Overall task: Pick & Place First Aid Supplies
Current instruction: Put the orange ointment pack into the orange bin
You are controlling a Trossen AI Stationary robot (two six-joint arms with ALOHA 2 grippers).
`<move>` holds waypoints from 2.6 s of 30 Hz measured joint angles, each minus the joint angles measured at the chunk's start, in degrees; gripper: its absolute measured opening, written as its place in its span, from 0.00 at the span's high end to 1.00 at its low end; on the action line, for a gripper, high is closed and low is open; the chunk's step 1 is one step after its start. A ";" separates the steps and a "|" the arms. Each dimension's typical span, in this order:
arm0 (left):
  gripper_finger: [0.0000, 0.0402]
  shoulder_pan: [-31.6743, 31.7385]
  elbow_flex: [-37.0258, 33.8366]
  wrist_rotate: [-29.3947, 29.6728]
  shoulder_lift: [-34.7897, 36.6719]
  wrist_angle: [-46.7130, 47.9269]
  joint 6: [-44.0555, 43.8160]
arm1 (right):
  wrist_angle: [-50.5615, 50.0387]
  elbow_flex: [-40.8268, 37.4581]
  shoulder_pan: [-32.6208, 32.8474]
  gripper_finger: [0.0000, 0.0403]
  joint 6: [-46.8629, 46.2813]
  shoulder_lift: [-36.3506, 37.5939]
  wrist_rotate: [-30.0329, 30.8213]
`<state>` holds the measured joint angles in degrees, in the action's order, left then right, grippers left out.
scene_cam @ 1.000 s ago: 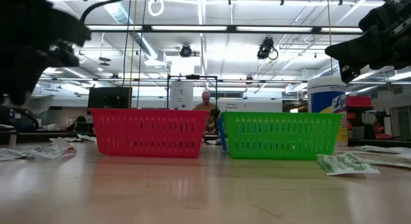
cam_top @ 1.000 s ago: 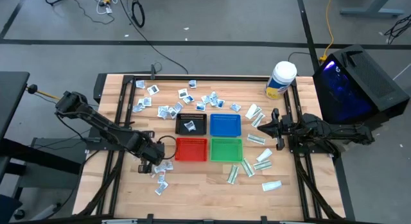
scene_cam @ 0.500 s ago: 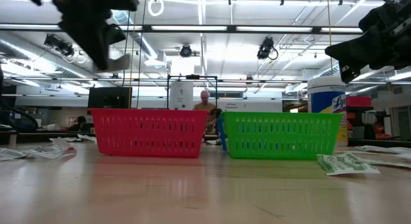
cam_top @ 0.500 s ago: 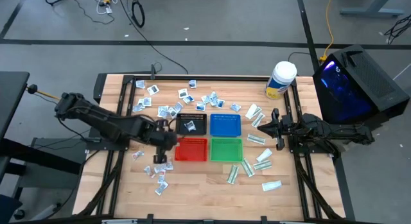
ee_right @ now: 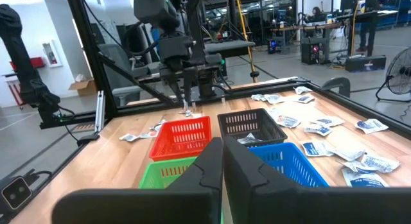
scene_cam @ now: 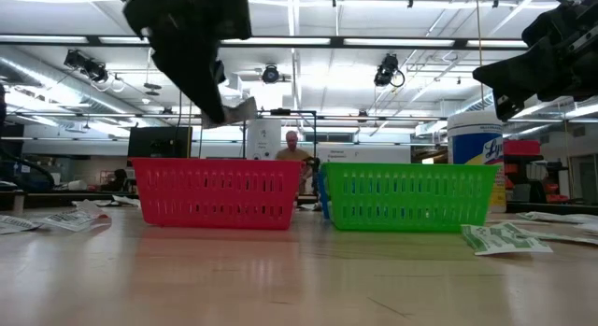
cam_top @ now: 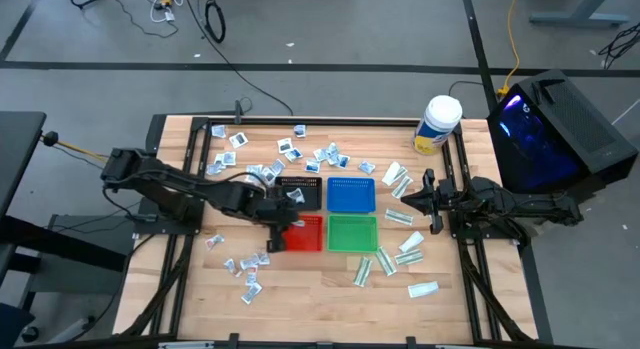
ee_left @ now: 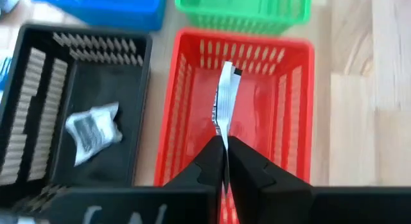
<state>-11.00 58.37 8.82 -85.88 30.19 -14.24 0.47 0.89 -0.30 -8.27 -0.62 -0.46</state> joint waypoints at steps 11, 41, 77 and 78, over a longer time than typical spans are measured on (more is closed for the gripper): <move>0.80 -0.02 -0.04 -1.50 -1.42 -1.65 -0.04 | -0.01 0.00 0.00 0.96 -0.02 -0.01 -0.02; 0.55 -11.31 -0.04 -5.58 4.72 19.16 -9.82 | -0.03 0.02 0.00 0.96 -0.02 0.00 -0.01; 0.44 -31.06 -10.57 -8.64 4.65 13.73 -8.64 | -0.02 0.00 0.02 0.96 0.00 -0.02 -0.03; 0.42 -31.04 -11.18 -9.03 4.65 13.17 -8.78 | -0.03 0.00 0.01 0.96 -0.02 -0.02 -0.01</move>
<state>-42.04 47.19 -0.21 -81.23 43.36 -23.02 0.44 0.89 -0.28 -8.29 -0.64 -0.47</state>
